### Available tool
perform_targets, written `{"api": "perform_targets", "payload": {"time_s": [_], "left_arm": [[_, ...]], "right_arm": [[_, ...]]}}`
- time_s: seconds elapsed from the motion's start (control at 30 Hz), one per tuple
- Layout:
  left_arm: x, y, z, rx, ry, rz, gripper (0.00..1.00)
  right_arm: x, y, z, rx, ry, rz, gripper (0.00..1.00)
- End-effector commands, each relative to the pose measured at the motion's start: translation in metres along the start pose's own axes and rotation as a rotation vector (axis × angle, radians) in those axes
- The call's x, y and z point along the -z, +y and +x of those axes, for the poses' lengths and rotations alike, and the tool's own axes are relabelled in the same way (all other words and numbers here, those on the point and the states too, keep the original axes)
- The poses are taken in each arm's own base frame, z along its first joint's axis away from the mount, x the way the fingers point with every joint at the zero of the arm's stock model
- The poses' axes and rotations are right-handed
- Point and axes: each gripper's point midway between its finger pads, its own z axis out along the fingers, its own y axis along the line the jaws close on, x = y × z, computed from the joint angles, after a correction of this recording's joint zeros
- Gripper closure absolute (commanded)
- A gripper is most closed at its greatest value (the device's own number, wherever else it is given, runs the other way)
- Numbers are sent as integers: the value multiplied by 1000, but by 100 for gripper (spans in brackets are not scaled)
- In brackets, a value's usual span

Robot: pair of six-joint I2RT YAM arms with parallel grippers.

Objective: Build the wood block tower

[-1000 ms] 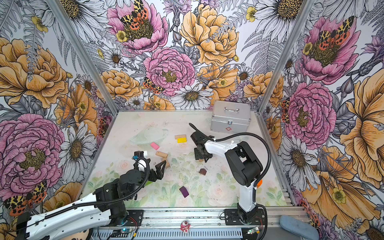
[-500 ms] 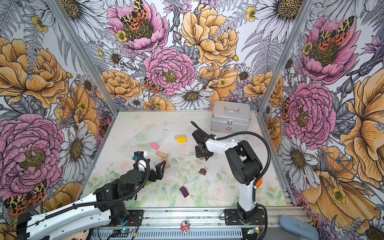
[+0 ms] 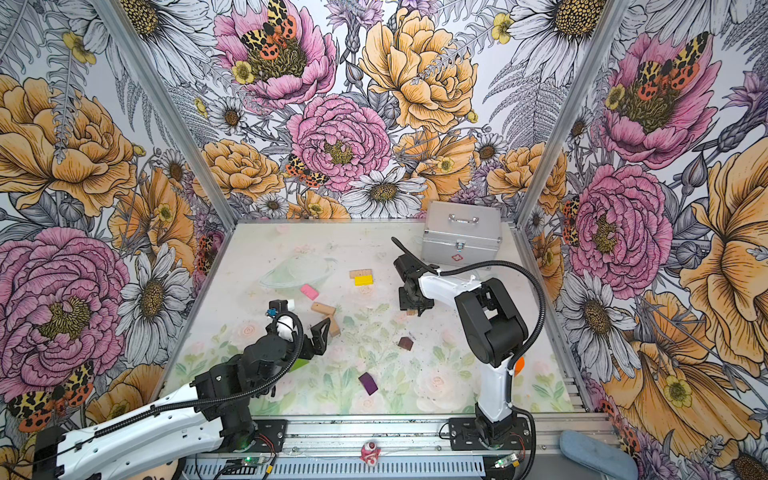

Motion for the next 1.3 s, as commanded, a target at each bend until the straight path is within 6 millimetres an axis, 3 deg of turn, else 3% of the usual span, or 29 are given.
{"api": "perform_targets", "payload": {"time_s": [0.0,0.2,0.53,0.73,0.93,1.27], "left_arm": [[-2,-4,-2,-14,0,17,1],[-5,-9,-7,-16,6,19,1],[-20,-35,-11,-31,64,43,1],[-26,-55,-6,-30,91,75,1],[-28,-64,-1,-25,103,69,1],[-25,-58,6,-12,100,31,1]], "right_arm": [[22,4,-16,9,-63,-24,34],[61,10,-24,9,-134,-86,26],[95,13,-18,17,-193,-149,25],[101,19,-17,60,-215,-185,24],[99,38,-28,96,-228,-248,24],[75,64,-48,121,-212,-222,23]]}}
